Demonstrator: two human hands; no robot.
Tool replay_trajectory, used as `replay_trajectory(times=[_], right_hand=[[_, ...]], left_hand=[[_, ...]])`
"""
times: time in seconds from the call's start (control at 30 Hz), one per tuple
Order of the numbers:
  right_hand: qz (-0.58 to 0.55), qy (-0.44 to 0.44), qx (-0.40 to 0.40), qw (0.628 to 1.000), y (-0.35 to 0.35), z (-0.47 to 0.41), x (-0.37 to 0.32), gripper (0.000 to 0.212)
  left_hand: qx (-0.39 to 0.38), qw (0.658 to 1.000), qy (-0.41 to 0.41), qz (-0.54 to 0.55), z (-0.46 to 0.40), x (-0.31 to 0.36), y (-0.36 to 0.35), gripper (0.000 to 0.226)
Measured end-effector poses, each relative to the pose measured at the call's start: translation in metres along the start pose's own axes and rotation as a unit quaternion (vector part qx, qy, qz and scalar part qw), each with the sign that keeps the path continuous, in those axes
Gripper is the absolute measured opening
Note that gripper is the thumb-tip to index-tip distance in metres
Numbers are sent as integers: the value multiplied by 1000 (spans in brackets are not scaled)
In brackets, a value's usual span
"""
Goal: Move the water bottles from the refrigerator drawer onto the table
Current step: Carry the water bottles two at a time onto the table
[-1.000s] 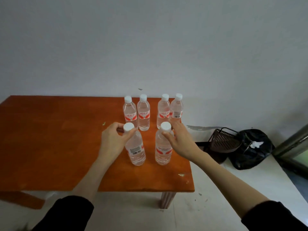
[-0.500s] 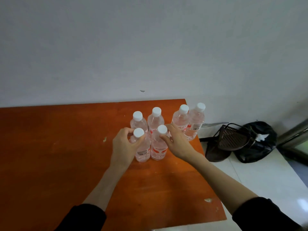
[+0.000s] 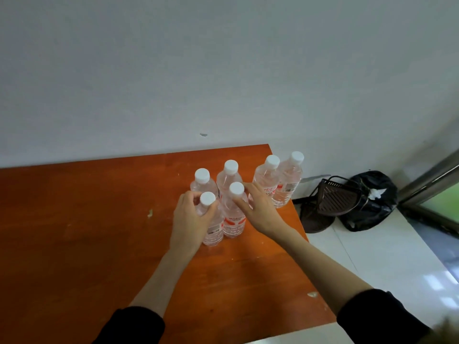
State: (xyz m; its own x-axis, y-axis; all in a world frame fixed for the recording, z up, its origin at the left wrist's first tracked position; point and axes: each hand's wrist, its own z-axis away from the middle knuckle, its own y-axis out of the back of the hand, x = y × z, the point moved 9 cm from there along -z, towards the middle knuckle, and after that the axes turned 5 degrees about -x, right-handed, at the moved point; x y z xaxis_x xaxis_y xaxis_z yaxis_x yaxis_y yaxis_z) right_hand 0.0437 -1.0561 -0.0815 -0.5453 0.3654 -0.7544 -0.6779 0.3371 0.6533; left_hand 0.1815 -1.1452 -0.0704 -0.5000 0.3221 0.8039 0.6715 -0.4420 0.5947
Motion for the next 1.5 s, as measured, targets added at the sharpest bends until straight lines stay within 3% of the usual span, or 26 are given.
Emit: replay_trajectory(times=[0.1, 0.2, 0.37, 0.5, 0.77, 1.13, 1.5], right_hand=[[-10, -7, -5, 1000, 6, 9, -6, 52], [9, -9, 29, 1000, 33, 29, -8, 55], [133, -25, 125, 983, 117, 91, 10, 57], [263, -95, 190, 941, 200, 167, 35, 67], [404, -267, 339, 807, 343, 427, 54, 82], [402, -456, 389, 692, 372, 793, 90, 84], [329, -584, 422, 610, 357, 1022, 155, 75]], left_hand=[[-3, 1000, -14, -28, 3, 14, 1, 45], [7, 991, -116, -63, 12, 57, 0, 42], [-113, 945, -287, -112, 34, 139, -51, 49], [-181, 889, -381, -177, 67, 215, -106, 62], [-196, 743, -609, -196, 241, 396, -195, 73], [-285, 637, -708, -111, 566, 469, -315, 72], [-366, 540, -752, -94, 800, 494, -423, 75]])
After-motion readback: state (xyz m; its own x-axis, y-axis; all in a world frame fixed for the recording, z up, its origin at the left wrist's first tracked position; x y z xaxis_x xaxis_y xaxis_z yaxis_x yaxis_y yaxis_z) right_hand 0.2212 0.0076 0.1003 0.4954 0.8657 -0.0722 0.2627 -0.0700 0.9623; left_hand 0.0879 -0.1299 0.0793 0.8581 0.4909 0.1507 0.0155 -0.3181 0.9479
